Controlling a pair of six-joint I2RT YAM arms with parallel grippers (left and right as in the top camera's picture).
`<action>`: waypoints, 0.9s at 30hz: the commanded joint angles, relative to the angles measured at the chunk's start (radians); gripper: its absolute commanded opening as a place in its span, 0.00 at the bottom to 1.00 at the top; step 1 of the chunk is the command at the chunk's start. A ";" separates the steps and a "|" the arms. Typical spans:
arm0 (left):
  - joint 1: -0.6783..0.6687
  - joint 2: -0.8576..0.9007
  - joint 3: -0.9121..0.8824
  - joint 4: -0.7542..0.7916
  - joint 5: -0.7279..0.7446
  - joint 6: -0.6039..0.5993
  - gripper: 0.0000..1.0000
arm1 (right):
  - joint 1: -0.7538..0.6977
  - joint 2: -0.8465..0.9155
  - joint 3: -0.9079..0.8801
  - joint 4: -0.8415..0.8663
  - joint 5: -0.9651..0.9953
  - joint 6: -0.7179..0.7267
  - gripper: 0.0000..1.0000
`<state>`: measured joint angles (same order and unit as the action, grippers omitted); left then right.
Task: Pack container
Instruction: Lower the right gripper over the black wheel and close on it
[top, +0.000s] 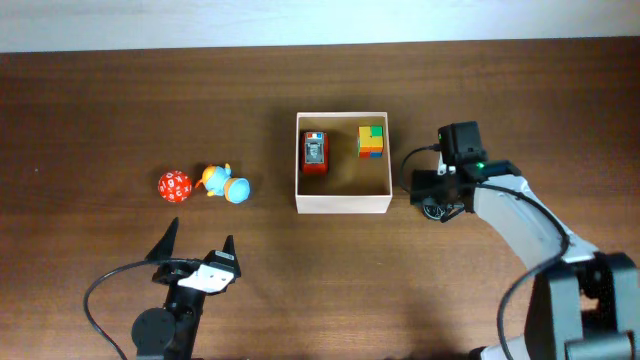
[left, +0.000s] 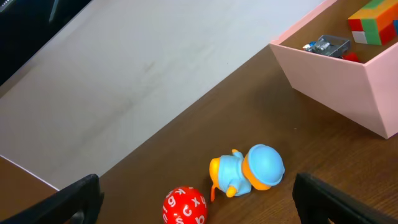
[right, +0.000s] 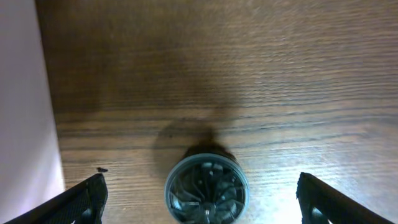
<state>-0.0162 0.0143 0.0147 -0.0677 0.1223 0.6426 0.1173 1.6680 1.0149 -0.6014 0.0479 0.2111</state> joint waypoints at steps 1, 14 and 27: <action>0.006 -0.007 -0.006 -0.002 -0.008 -0.006 0.99 | -0.008 0.030 -0.007 0.008 -0.014 -0.024 0.91; 0.006 -0.007 -0.006 -0.002 -0.008 -0.006 0.99 | -0.008 0.044 -0.051 0.026 -0.011 -0.014 0.91; 0.006 -0.007 -0.006 -0.002 -0.008 -0.006 0.99 | -0.008 0.044 -0.092 0.084 -0.010 -0.005 0.72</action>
<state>-0.0162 0.0143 0.0147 -0.0677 0.1223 0.6422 0.1173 1.7054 0.9291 -0.5301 0.0425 0.2066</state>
